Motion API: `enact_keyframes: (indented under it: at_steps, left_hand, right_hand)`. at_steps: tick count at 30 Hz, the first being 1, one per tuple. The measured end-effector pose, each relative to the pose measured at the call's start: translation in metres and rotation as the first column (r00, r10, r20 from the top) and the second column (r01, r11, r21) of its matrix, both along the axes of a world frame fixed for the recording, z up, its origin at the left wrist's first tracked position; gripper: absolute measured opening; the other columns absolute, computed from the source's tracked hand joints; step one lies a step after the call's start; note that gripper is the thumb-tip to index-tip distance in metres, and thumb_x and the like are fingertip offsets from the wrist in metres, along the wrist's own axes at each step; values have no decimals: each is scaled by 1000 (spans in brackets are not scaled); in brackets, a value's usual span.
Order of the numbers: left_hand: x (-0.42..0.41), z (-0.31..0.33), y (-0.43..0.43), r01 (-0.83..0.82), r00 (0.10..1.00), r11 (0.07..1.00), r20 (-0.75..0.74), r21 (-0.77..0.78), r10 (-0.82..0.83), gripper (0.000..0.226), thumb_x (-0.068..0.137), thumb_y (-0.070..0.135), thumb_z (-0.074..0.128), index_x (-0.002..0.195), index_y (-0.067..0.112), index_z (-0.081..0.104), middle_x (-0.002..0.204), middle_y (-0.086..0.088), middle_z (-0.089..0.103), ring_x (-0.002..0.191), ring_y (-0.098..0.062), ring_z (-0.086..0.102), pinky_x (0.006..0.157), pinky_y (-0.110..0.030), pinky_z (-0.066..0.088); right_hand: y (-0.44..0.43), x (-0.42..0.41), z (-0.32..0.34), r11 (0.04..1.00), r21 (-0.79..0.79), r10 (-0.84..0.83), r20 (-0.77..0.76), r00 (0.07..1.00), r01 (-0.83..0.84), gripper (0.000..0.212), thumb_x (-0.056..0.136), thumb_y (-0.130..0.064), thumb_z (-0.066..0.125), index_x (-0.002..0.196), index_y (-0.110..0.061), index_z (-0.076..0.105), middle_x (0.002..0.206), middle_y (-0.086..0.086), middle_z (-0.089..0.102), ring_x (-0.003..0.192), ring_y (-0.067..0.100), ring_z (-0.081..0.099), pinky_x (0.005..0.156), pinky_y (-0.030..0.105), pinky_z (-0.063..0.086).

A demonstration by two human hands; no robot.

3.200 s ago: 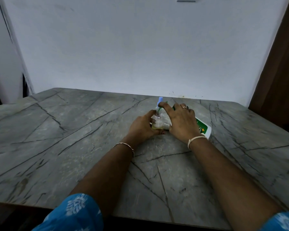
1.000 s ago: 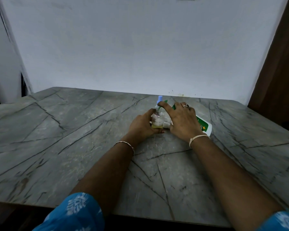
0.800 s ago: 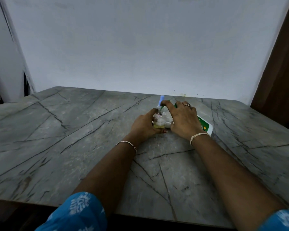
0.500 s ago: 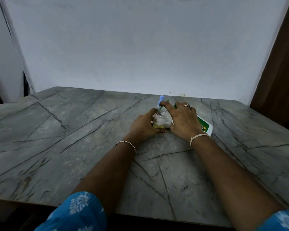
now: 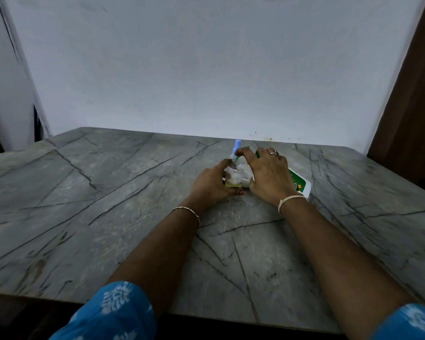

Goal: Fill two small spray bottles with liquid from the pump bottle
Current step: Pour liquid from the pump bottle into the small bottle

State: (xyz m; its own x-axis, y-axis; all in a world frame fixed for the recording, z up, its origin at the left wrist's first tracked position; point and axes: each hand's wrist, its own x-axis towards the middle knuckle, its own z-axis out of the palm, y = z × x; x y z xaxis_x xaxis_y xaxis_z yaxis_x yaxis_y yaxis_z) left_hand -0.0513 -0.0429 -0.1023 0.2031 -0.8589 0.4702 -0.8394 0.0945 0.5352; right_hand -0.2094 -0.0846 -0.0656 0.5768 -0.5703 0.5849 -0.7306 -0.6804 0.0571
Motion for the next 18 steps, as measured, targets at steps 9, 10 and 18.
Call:
enact_keyframes:
  at_steps: [9,10,18]
  left_hand:
    - [0,-1,0,-1,1000,1000,-4,-13,1,86,61,51,82,134,29,43,111,1,68,92,-17,66,74,-20,42]
    - [0,-1,0,-2,1000,1000,-6,-12,2,86,61,52,82,134,29,43,111,1,68,92,-17,66,74,-20,42]
    - [0,0,0,3,1000,1000,-26,-9,-3,81,60,52,82,129,33,46,106,2,69,89,-14,67,76,-24,49]
  right_hand:
    - [-2,-6,-1,999,23,24,-9,1000,-24,80,80,-27,69,144,-41,24,111,9,56,111,31,50,93,46,42]
    - [-2,-6,-1,999,27,22,-8,1000,-22,79,79,-26,69,143,-40,25,111,9,56,112,31,50,93,46,42]
    - [-4,0,-1,1000,13,26,12,1000,-26,73,77,-24,67,139,-36,31,110,9,56,111,32,50,93,47,42]
